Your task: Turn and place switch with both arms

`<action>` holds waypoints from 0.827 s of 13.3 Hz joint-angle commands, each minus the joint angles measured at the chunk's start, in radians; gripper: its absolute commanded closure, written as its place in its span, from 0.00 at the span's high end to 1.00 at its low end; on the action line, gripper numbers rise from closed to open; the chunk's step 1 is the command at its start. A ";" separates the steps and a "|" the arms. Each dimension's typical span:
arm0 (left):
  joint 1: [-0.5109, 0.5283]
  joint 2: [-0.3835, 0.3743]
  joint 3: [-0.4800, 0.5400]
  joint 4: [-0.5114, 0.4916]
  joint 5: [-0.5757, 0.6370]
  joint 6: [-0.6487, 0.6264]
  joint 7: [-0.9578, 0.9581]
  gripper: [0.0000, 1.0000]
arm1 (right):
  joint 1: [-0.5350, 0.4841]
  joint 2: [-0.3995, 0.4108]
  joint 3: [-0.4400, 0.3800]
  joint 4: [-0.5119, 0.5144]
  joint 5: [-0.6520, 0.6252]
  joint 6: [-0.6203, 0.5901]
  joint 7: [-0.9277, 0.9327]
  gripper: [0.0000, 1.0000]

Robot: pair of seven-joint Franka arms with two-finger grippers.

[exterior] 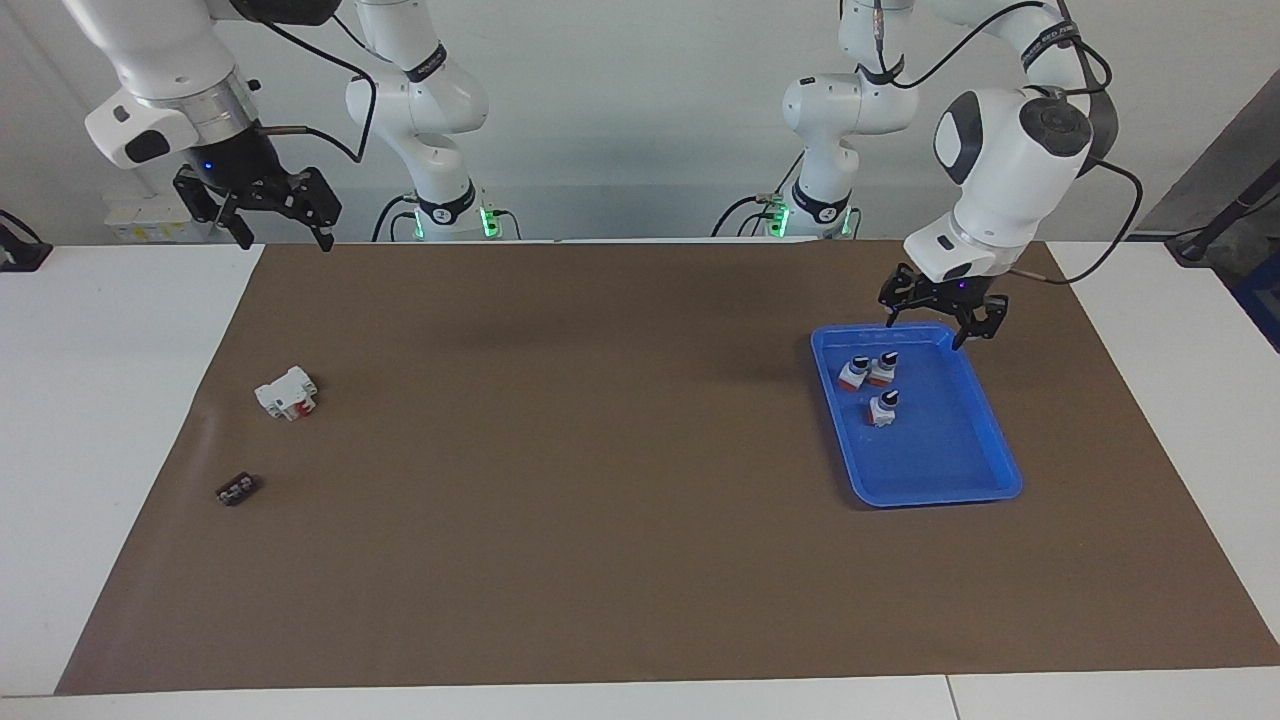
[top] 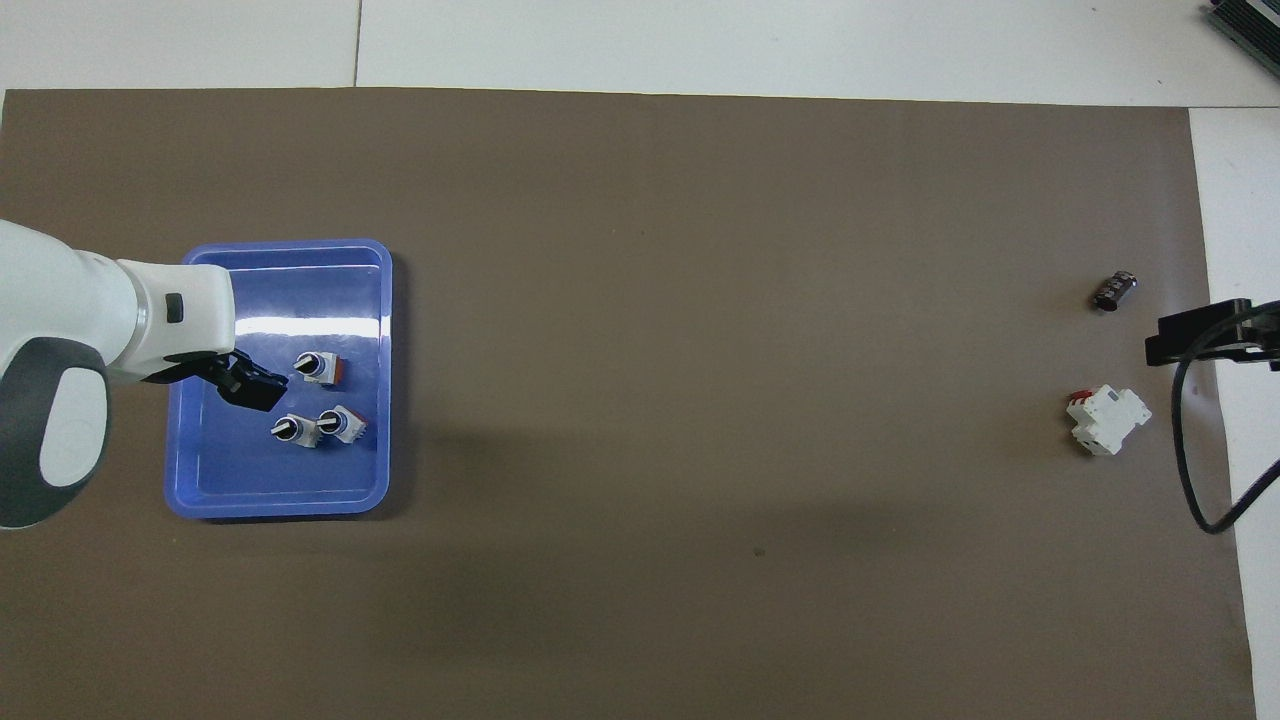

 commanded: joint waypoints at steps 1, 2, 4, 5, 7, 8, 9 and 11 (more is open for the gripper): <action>-0.006 -0.010 0.002 0.121 0.005 -0.118 -0.149 1.00 | -0.001 0.023 0.009 0.059 -0.022 -0.032 -0.011 1.00; -0.006 0.007 0.002 0.187 0.005 -0.170 -0.156 1.00 | 0.001 0.026 0.010 0.056 -0.020 -0.031 -0.022 1.00; -0.008 0.056 0.002 0.335 -0.008 -0.271 -0.157 1.00 | 0.002 0.026 0.017 0.054 -0.043 -0.032 -0.042 1.00; -0.005 0.090 0.005 0.424 -0.025 -0.332 -0.160 1.00 | 0.001 0.024 0.017 0.053 -0.040 -0.032 -0.042 1.00; -0.002 0.166 0.005 0.575 -0.025 -0.437 -0.163 1.00 | 0.001 0.021 0.021 0.042 -0.030 -0.029 -0.043 1.00; 0.000 0.185 0.006 0.612 -0.027 -0.448 -0.174 1.00 | 0.002 0.020 0.021 0.042 -0.030 -0.031 -0.042 1.00; 0.005 0.184 0.006 0.611 -0.028 -0.450 -0.204 1.00 | 0.002 0.015 0.023 0.034 -0.028 -0.034 -0.042 1.00; 0.002 0.117 0.006 0.528 -0.024 -0.447 -0.307 1.00 | 0.002 0.013 0.029 0.028 -0.028 -0.032 -0.042 1.00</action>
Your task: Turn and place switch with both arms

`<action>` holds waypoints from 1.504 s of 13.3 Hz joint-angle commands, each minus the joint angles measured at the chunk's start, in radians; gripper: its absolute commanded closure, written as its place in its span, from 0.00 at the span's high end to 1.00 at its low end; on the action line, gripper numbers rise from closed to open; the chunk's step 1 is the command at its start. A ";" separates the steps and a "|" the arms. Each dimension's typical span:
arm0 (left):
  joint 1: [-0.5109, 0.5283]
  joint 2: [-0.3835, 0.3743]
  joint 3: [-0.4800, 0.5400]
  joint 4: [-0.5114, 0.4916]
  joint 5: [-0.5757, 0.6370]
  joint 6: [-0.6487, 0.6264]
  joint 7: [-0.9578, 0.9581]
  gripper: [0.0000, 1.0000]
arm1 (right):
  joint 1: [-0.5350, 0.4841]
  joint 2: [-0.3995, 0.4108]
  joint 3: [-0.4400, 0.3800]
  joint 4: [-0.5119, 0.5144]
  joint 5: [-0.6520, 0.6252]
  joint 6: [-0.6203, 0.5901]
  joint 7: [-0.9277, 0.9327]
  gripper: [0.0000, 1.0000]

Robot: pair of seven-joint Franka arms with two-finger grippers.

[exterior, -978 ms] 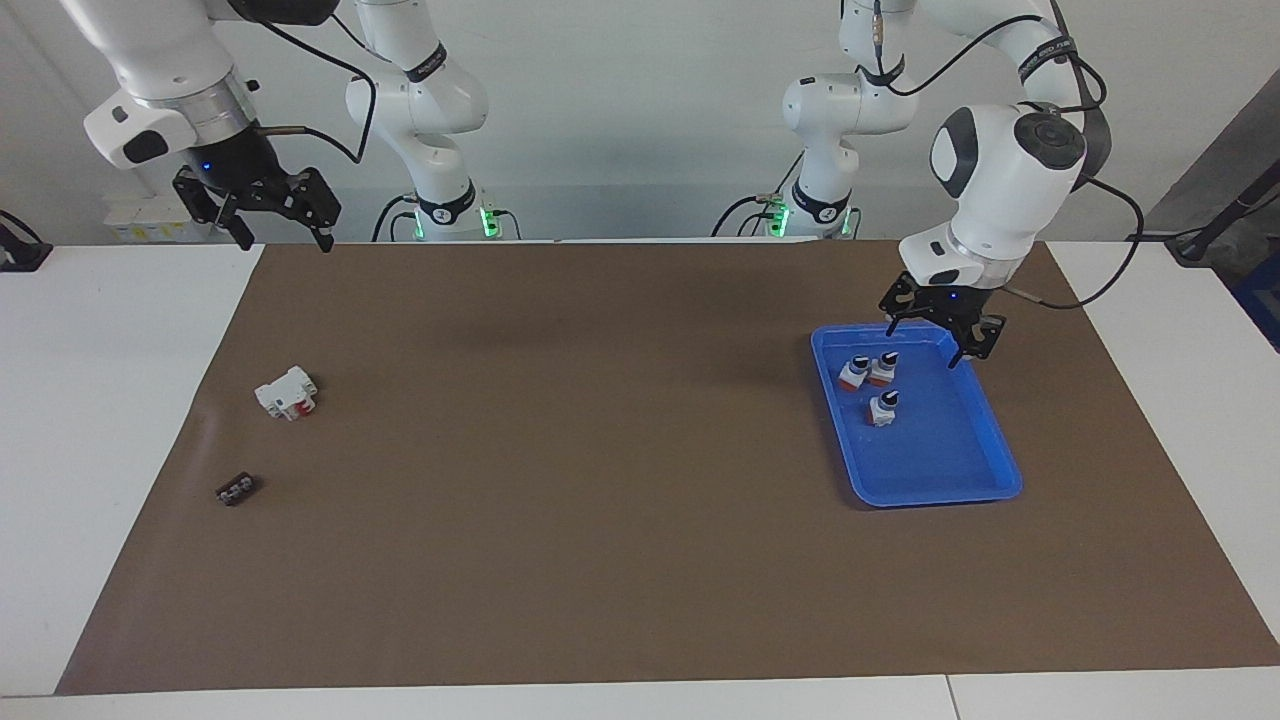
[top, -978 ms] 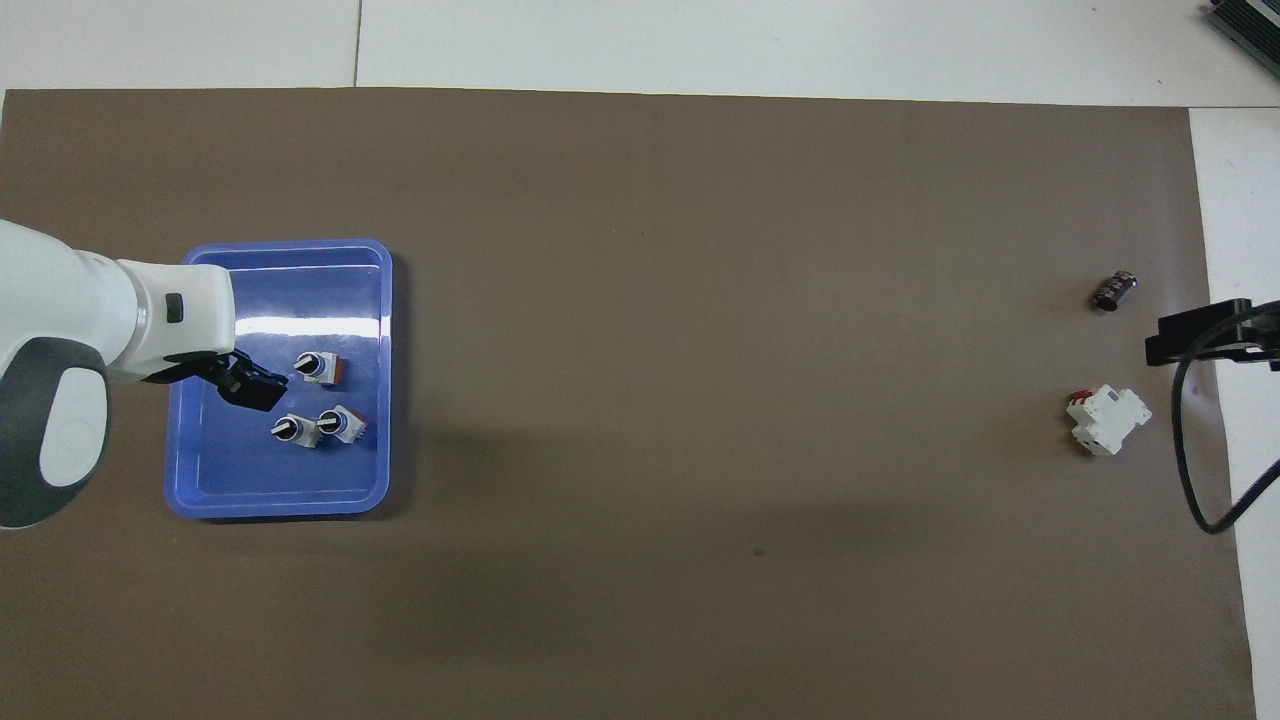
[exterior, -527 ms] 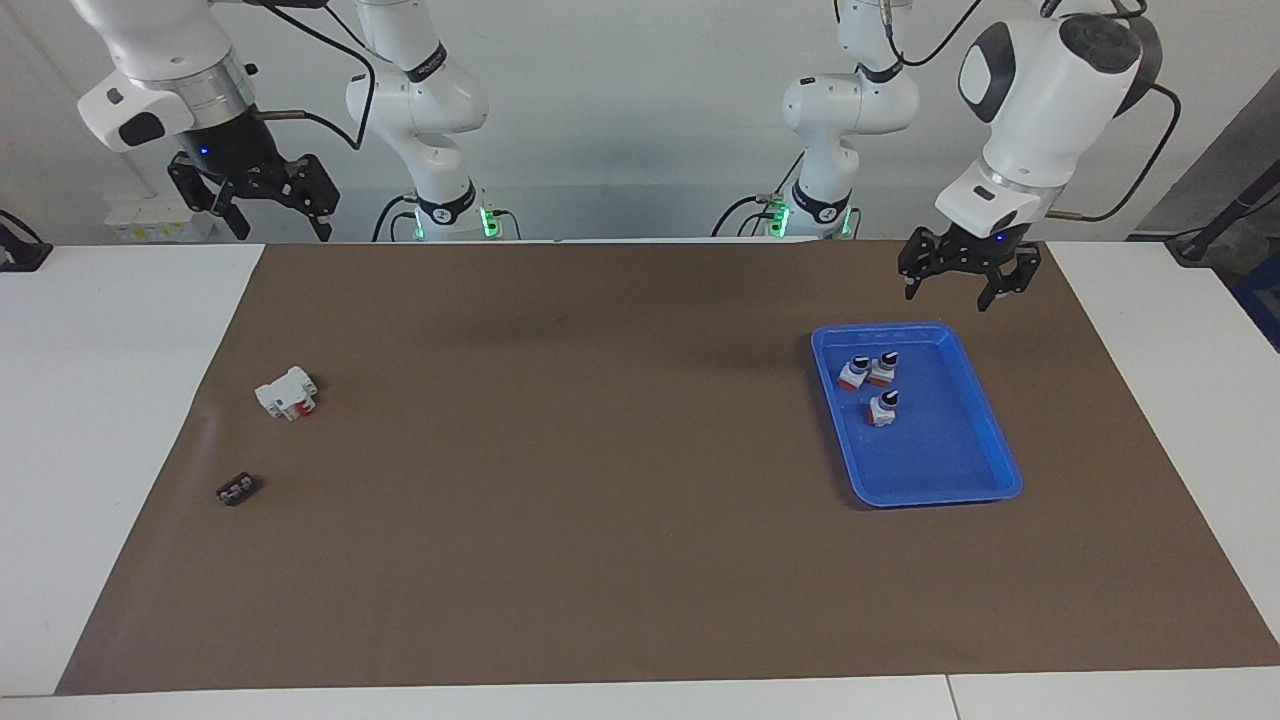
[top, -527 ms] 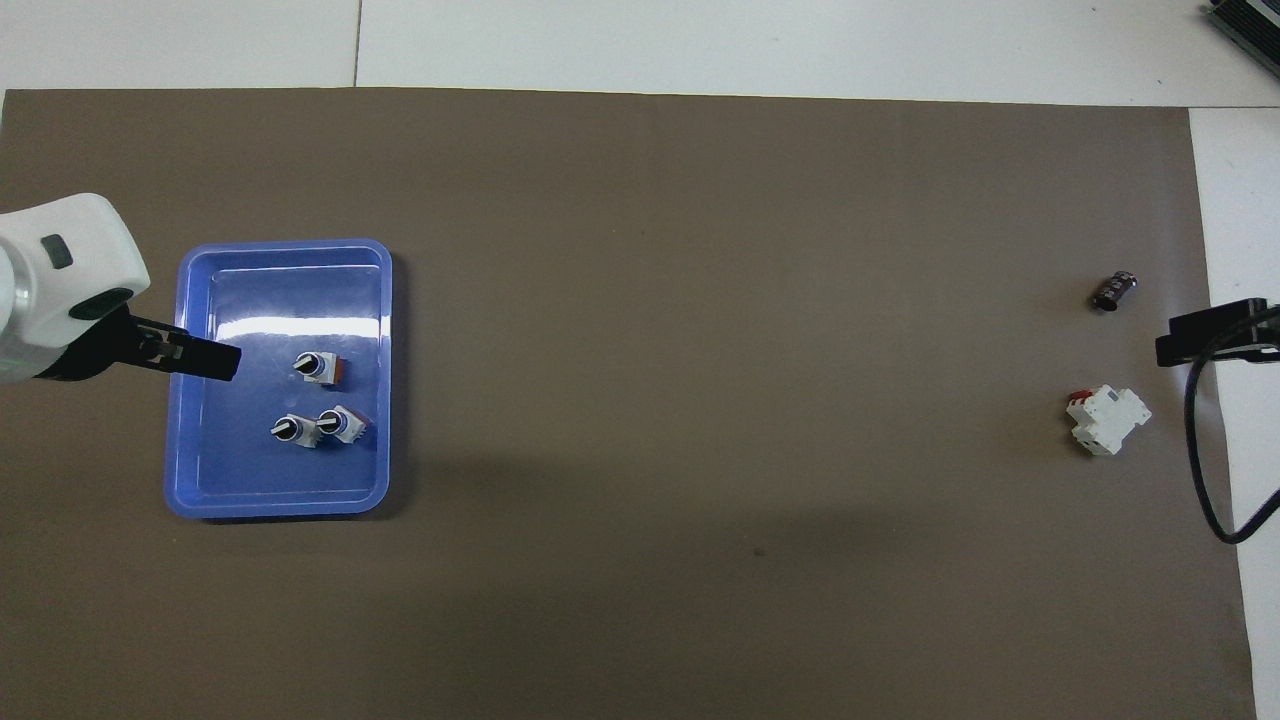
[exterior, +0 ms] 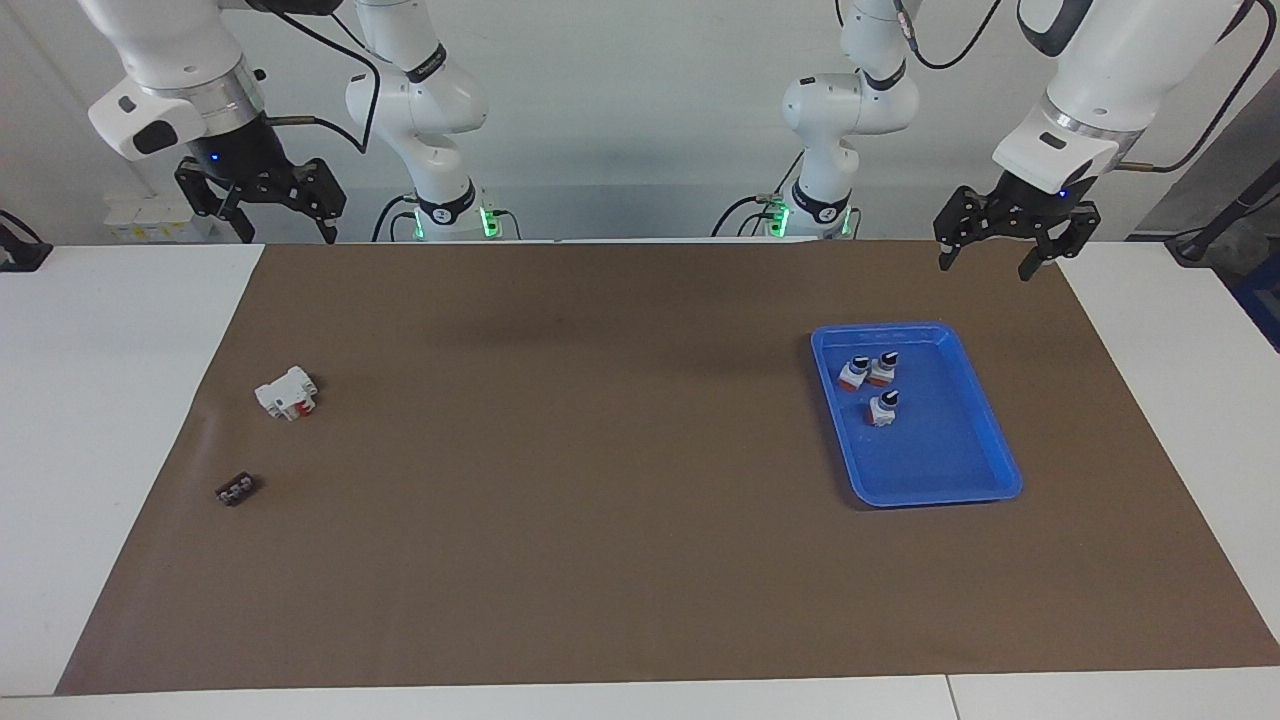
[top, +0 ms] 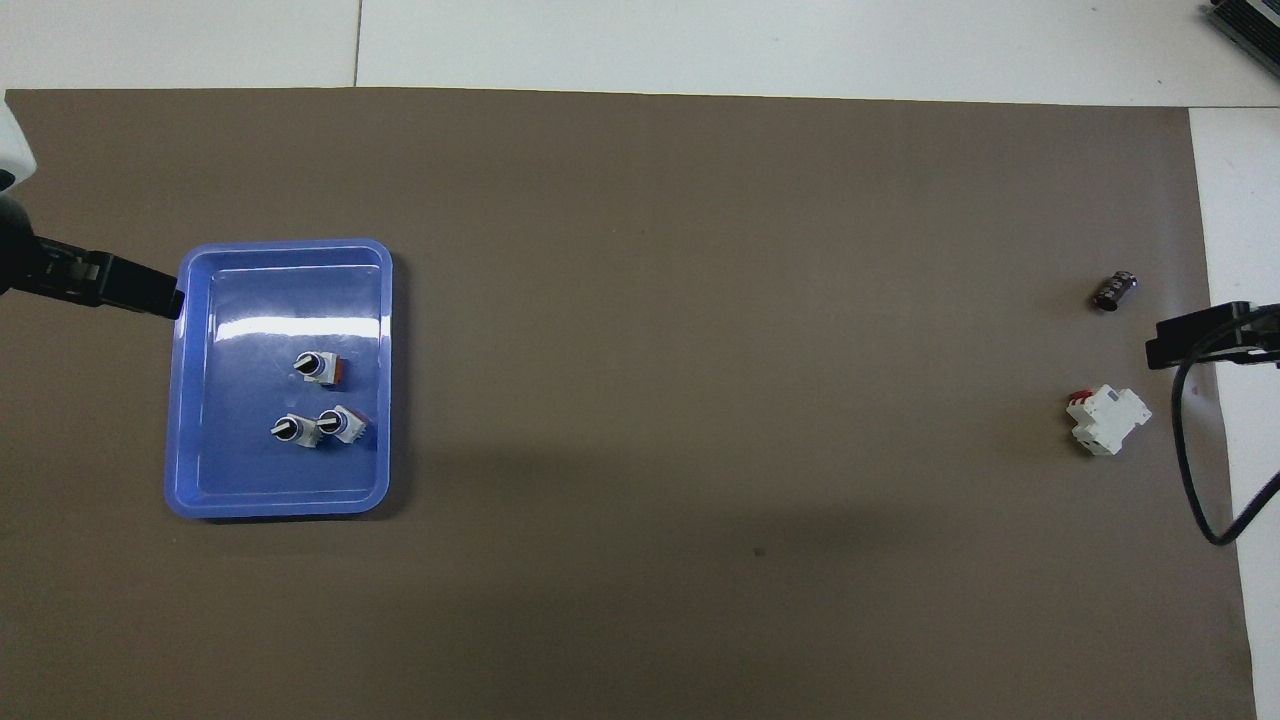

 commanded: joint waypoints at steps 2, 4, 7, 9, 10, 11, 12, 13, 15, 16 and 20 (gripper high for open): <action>0.002 -0.071 0.000 -0.066 -0.009 -0.034 -0.100 1.00 | -0.006 -0.004 0.007 0.003 -0.012 -0.011 -0.020 1.00; 0.002 -0.100 0.002 -0.103 -0.009 -0.040 -0.089 1.00 | -0.007 -0.005 0.009 0.003 -0.012 -0.011 -0.020 1.00; 0.004 -0.103 0.002 -0.114 -0.011 0.003 -0.098 1.00 | -0.006 -0.005 0.009 0.003 -0.012 -0.012 -0.020 1.00; 0.007 -0.102 0.011 -0.111 -0.040 0.000 -0.098 1.00 | -0.006 -0.005 0.009 0.003 -0.012 -0.011 -0.020 1.00; 0.008 -0.102 0.013 -0.111 -0.044 0.000 -0.098 1.00 | -0.006 -0.005 0.009 0.003 -0.012 -0.012 -0.020 1.00; 0.008 -0.100 0.014 -0.109 -0.045 0.000 -0.097 1.00 | -0.006 -0.005 0.009 0.003 -0.012 -0.012 -0.020 1.00; 0.008 -0.098 0.014 -0.109 -0.041 -0.002 -0.092 1.00 | -0.006 -0.005 0.009 0.003 -0.012 -0.012 -0.020 1.00; 0.008 -0.100 0.014 -0.108 -0.038 -0.003 -0.087 1.00 | -0.006 -0.005 0.009 0.003 -0.012 -0.012 -0.020 1.00; 0.007 -0.100 0.014 -0.109 -0.032 0.000 -0.062 1.00 | -0.006 -0.005 0.009 0.003 -0.012 -0.012 -0.020 1.00; 0.007 -0.101 0.014 -0.114 -0.028 -0.002 -0.046 1.00 | -0.006 -0.005 0.009 0.003 -0.012 -0.012 -0.020 1.00; 0.007 -0.108 0.014 -0.124 -0.026 -0.003 -0.032 1.00 | -0.006 -0.005 0.009 0.003 -0.012 -0.012 -0.020 1.00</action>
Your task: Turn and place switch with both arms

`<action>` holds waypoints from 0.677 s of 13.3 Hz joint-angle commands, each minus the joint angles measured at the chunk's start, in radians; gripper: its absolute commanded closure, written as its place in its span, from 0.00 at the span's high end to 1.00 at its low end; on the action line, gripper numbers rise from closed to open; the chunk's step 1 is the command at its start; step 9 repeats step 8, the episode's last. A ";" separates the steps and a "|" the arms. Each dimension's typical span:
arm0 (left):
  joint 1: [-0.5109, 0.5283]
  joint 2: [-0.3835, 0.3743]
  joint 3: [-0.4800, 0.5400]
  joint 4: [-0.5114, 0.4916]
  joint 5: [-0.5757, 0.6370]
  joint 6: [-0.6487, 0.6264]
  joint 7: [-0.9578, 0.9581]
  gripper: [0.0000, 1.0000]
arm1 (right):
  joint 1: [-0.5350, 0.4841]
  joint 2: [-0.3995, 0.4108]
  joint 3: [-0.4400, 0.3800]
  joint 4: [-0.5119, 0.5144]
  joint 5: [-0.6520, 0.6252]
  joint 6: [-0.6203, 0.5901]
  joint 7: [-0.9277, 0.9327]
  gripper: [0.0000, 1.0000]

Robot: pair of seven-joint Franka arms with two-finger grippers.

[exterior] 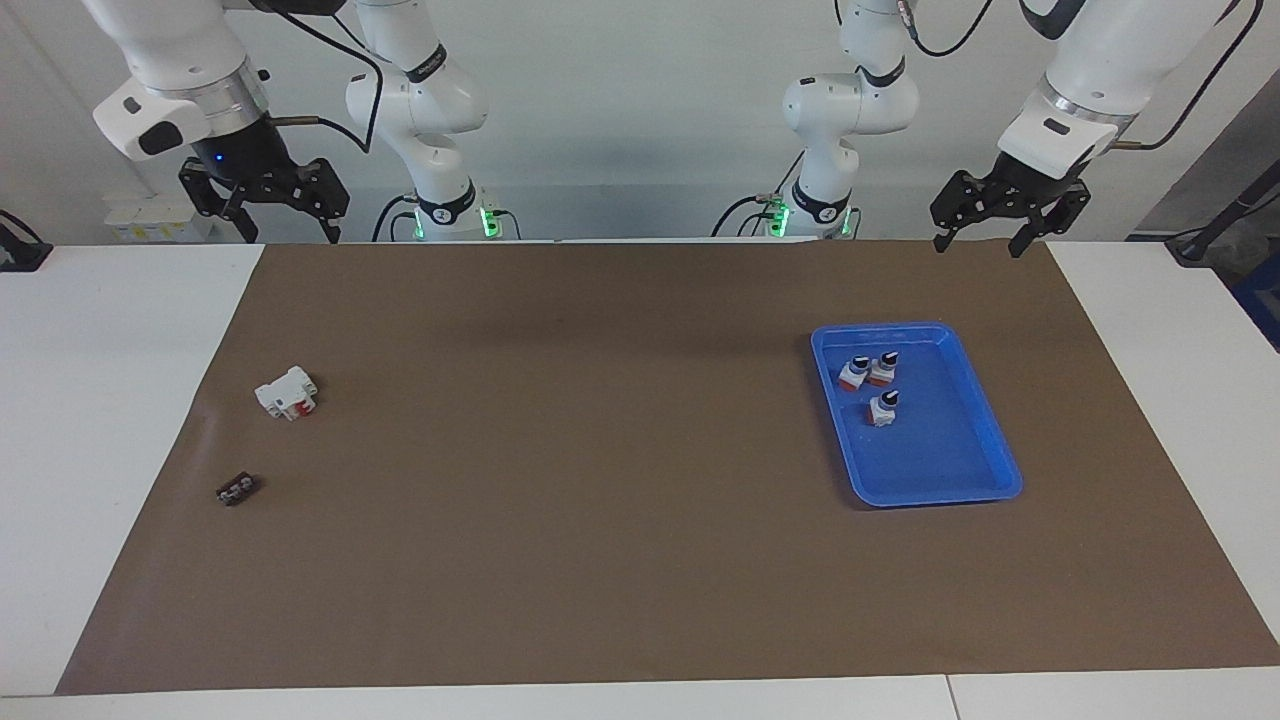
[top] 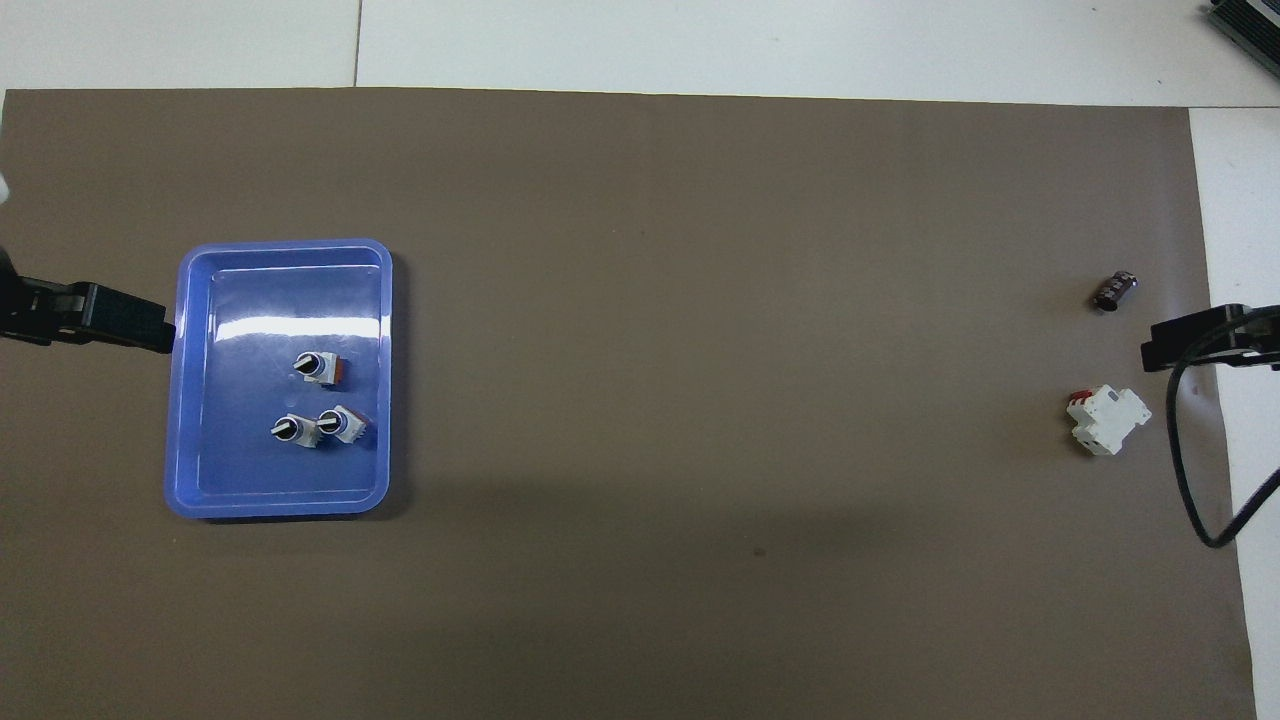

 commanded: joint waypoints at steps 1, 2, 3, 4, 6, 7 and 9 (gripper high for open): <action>0.001 -0.030 0.000 -0.044 0.000 0.020 0.021 1.00 | -0.006 -0.005 0.006 0.003 -0.012 -0.012 -0.020 1.00; -0.001 -0.030 0.000 -0.044 0.001 0.018 0.021 1.00 | -0.006 -0.005 0.006 0.003 -0.012 -0.012 -0.020 1.00; -0.001 -0.030 -0.002 -0.044 0.001 0.018 0.021 1.00 | -0.006 -0.005 0.006 0.003 -0.012 -0.012 -0.020 1.00; -0.001 -0.030 -0.002 -0.044 0.000 0.018 0.021 1.00 | -0.006 -0.005 0.004 0.003 -0.012 -0.012 -0.020 1.00; 0.001 -0.030 -0.002 -0.044 0.000 0.015 0.021 1.00 | -0.006 -0.005 0.006 0.003 -0.012 -0.012 -0.020 1.00; 0.001 -0.030 -0.002 -0.042 0.000 0.014 0.021 1.00 | -0.006 -0.005 0.004 0.003 -0.012 -0.012 -0.020 1.00; 0.004 -0.030 -0.002 -0.042 0.000 0.012 0.019 1.00 | -0.007 -0.005 0.004 0.003 -0.012 -0.012 -0.020 1.00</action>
